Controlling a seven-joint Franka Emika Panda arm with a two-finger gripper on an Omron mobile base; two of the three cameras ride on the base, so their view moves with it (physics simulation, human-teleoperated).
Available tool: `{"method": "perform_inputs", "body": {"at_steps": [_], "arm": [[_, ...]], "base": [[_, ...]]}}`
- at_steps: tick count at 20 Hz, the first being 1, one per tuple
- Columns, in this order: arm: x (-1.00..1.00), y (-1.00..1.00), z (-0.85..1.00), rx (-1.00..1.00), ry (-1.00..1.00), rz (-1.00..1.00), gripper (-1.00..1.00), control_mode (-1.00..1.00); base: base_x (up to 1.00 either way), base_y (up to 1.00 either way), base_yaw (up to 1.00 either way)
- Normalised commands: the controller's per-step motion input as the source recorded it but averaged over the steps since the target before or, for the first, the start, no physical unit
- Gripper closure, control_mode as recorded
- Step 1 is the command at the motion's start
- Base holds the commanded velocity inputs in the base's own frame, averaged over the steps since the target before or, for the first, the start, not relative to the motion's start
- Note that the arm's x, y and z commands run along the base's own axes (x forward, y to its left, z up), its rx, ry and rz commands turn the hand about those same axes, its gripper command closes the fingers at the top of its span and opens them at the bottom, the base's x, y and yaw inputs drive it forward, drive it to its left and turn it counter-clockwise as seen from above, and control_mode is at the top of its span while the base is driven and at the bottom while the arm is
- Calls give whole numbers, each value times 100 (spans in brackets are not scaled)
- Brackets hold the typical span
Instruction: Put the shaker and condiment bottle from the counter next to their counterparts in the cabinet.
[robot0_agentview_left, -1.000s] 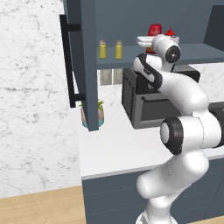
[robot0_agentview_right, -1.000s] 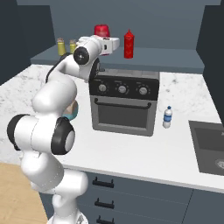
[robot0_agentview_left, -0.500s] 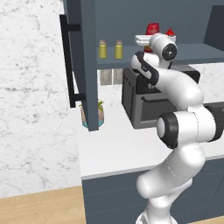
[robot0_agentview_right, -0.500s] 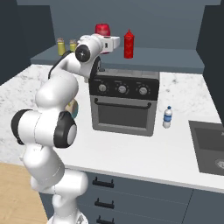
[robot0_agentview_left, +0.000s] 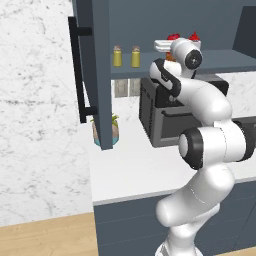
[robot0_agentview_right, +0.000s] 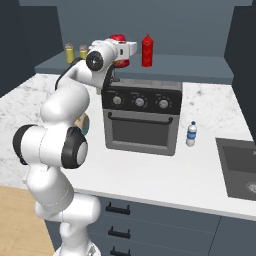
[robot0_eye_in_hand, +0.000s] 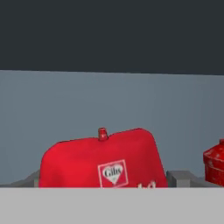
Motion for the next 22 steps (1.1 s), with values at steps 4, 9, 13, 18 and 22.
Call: {"method": "perform_inputs", "body": {"at_steps": [4,9,13,18,22], "arm": [[0,0,0,0,0,0,-100,-100],[0,0,0,0,0,0,-100,-100],[-1,0,-1,0,0,0,-100,-100],[-30,0,-2,0,-2,0,-100,-100],[-46,-3,0,0,-6,0,-100,-100]], "base": [[0,0,0],[0,0,0],[0,0,0],[0,0,0],[0,0,0]]}}
